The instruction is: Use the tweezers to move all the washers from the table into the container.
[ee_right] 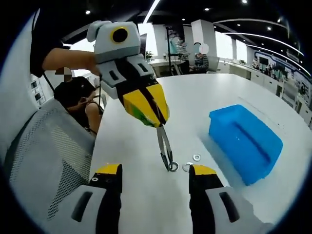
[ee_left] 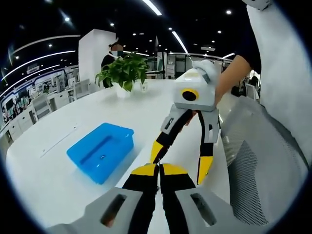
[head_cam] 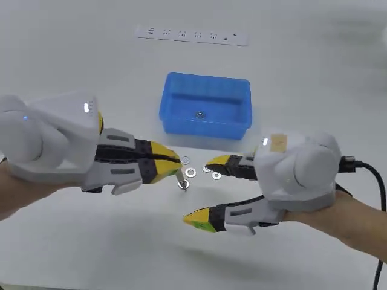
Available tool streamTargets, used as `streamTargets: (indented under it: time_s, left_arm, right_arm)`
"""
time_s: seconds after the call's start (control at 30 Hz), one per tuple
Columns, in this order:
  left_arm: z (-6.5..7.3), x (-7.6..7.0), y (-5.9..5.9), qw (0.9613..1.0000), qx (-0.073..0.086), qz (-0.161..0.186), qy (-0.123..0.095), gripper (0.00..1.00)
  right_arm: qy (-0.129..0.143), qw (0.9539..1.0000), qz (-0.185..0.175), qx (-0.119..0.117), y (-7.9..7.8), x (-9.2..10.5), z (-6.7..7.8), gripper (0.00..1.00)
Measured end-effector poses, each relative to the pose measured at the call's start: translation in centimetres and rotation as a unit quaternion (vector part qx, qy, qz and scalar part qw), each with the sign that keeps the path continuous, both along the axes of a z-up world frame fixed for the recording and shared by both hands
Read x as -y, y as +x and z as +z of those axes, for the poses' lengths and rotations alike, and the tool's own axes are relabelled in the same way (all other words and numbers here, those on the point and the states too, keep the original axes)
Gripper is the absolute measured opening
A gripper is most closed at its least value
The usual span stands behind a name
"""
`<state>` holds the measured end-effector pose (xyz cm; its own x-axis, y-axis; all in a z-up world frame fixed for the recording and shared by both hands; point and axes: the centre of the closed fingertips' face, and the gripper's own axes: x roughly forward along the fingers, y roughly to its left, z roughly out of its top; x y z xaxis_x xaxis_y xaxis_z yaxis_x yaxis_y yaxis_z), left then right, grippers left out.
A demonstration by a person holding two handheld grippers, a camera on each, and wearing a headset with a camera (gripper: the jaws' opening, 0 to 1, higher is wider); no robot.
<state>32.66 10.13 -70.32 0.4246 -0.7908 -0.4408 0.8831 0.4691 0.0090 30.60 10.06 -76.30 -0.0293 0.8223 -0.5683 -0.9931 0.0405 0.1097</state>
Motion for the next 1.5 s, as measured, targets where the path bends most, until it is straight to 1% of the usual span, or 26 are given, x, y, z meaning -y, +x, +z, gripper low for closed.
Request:
streamTargets:
  time_s: [0.03,0.07,0.1,0.13,0.17,0.2,0.27,0.3,0.33,0.37,0.43,0.5,0.53,0.63,0.67,0.73,0.83,0.93,0.97,1.0,1.07,1.13,1.2,1.27,1.37,1.5]
  left_arm:
    - [0.0,0.2,0.0,1.0000,0.000,-0.002,-0.002,0.05]
    - [0.0,0.3,0.0,1.0000,0.000,-0.003,-0.004,0.05]
    - [0.0,0.5,0.0,1.0000,-0.001,-0.004,-0.006,0.05]
    - [0.0,0.6,0.0,1.0000,-0.001,-0.005,-0.007,0.05]
    - [0.0,0.7,0.1,0.9999,-0.003,-0.005,-0.009,0.05]
    - [0.0,0.7,0.2,0.9999,-0.003,-0.004,-0.009,0.05]
    - [0.0,0.8,0.3,0.9999,-0.003,-0.005,-0.010,0.05]
    - [0.0,0.9,0.3,0.9999,-0.004,-0.006,-0.011,0.05]
    - [0.0,0.9,0.3,0.9999,-0.004,-0.008,-0.011,0.05]
    - [0.0,1.0,0.3,0.9999,-0.005,-0.009,-0.011,0.05]
    - [0.0,1.1,0.3,0.9999,-0.004,-0.012,-0.010,0.05]
    - [0.0,1.1,0.3,0.9999,-0.005,-0.012,-0.010,0.05]
    - [0.0,1.1,0.3,0.9998,-0.007,-0.012,-0.011,0.05]
    - [-0.1,1.1,0.4,0.9999,-0.006,-0.011,-0.009,0.05]
    - [-0.1,1.2,0.4,0.9999,-0.006,-0.012,-0.009,0.05]
    - [-0.1,1.3,0.5,0.9999,-0.006,-0.013,-0.009,0.05]
    - [-0.1,1.4,0.6,0.9999,-0.004,-0.013,-0.009,0.05]
    - [-0.1,1.4,0.7,0.9999,-0.002,-0.012,-0.005,0.05]
    - [-0.1,1.4,0.7,0.9999,-0.004,-0.010,-0.005,0.06]
    - [-0.2,1.4,0.6,0.9999,-0.005,-0.010,-0.001,0.06]
    - [-0.3,1.4,0.5,0.9999,0.000,-0.010,0.008,0.06]
    - [-0.4,1.3,0.3,0.9999,-0.003,-0.009,0.010,0.07]
    - [-0.6,1.2,0.0,0.9998,0.001,-0.014,0.013,0.10]
    - [-0.4,1.3,-0.4,0.9998,0.003,-0.018,0.006,0.14]
    - [-0.2,1.2,-0.8,0.9999,0.000,-0.013,-0.004,0.19]
    - [0.3,0.5,-0.9,0.9998,0.001,0.008,-0.018,0.27]
  right_arm:
    - [0.001,0.9999,0.013,0.008,0.2,-0.4,0.0,0.51]
    - [-0.001,0.9998,0.019,0.011,0.4,-0.6,-0.1,0.48]
    - [-0.002,0.9992,0.038,0.014,0.3,-0.9,-0.2,0.43]
    - [-0.003,0.9987,0.046,0.020,0.5,-1.1,-0.3,0.39]
    - [-0.003,0.9980,0.056,0.027,0.6,-1.2,-0.3,0.34]
    - [-0.004,0.9968,0.071,0.036,0.8,-1.5,-0.3,0.31]
    - [-0.011,0.9965,0.076,0.031,1.1,-1.8,-0.6,0.28]
    - [-0.017,0.9960,0.082,0.032,1.2,-1.9,-0.8,0.27]
    - [-0.026,0.9944,0.094,0.039,1.3,-1.9,-1.2,0.25]
    - [-0.027,0.9935,0.103,0.042,1.2,-2.0,-1.3,0.24]
    - [-0.028,0.9923,0.114,0.039,1.1,-2.2,-1.4,0.20]
    - [-0.031,0.9898,0.126,0.058,1.3,-2.3,-1.5,0.17]
    - [-0.032,0.9894,0.130,0.057,1.4,-2.3,-1.5,0.14]
    - [-0.030,0.9891,0.136,0.047,1.5,-2.2,-1.5,0.12]
    - [-0.030,0.9888,0.138,0.047,1.5,-2.3,-1.5,0.12]
    - [-0.033,0.9865,0.150,0.057,1.4,-2.3,-1.6,0.11]
    - [-0.034,0.9867,0.150,0.053,1.5,-2.3,-1.6,0.10]
    - [-0.036,0.9864,0.150,0.058,1.5,-2.3,-1.6,0.10]
    - [-0.036,0.9862,0.150,0.060,1.5,-2.3,-1.6,0.10]
    - [-0.036,0.9860,0.150,0.062,1.5,-2.3,-1.6,0.10]
    - [-0.036,0.9859,0.149,0.065,1.4,-2.3,-1.6,0.10]
    - [-0.035,0.9851,0.152,0.071,1.3,-2.4,-1.6,0.10]
    - [-0.034,0.9857,0.151,0.067,1.2,-2.4,-1.5,0.10]
    - [-0.028,0.9859,0.151,0.067,1.1,-2.6,-1.4,0.09]
    - [-0.025,0.9860,0.151,0.067,1.1,-2.7,-1.2,0.09]
    - [-0.024,0.9869,0.145,0.066,1.3,-2.7,-1.0,0.09]
